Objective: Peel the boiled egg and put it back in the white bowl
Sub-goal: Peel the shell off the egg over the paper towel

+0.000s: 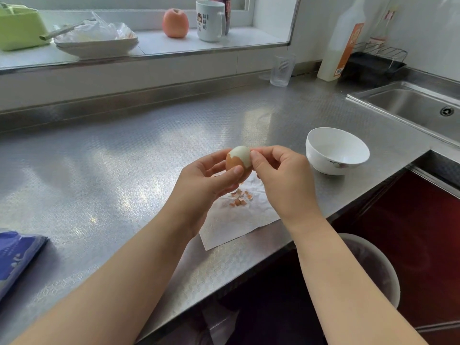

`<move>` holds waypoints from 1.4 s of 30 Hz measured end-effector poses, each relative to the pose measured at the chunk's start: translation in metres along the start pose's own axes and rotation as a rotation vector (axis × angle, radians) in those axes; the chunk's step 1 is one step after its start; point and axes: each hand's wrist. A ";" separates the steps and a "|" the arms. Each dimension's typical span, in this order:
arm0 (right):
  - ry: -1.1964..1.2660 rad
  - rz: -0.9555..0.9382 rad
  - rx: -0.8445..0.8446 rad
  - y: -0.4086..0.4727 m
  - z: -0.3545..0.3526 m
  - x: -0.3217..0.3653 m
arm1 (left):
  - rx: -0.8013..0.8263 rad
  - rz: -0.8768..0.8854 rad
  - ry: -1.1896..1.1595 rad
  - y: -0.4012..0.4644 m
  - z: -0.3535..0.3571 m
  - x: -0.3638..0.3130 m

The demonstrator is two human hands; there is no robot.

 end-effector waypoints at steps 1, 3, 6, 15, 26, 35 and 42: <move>-0.058 -0.025 -0.004 -0.001 0.001 0.001 | -0.032 0.014 0.026 0.000 0.001 0.001; -0.168 -0.078 -0.004 -0.002 0.004 0.002 | -0.086 0.037 0.064 0.000 0.002 0.001; -0.292 -0.142 0.005 -0.002 0.008 0.003 | -0.126 0.061 0.130 -0.001 0.003 0.001; -0.390 -0.207 0.027 -0.006 0.010 0.003 | -0.302 0.191 0.348 -0.003 0.005 0.003; -0.238 -0.073 0.077 -0.019 0.002 -0.010 | -0.201 0.110 0.056 -0.003 0.005 -0.002; 0.061 -0.008 0.026 -0.011 -0.001 0.000 | -0.044 0.087 0.001 -0.006 0.006 -0.004; 0.283 0.066 0.017 0.002 -0.004 0.003 | 0.020 0.076 0.024 -0.006 0.007 -0.003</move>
Point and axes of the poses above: each hand's wrist, its own y-axis towards the middle knuckle, its own z-axis out of the palm, x = y × z, and after that the axes turned 13 degrees about -z, right-handed
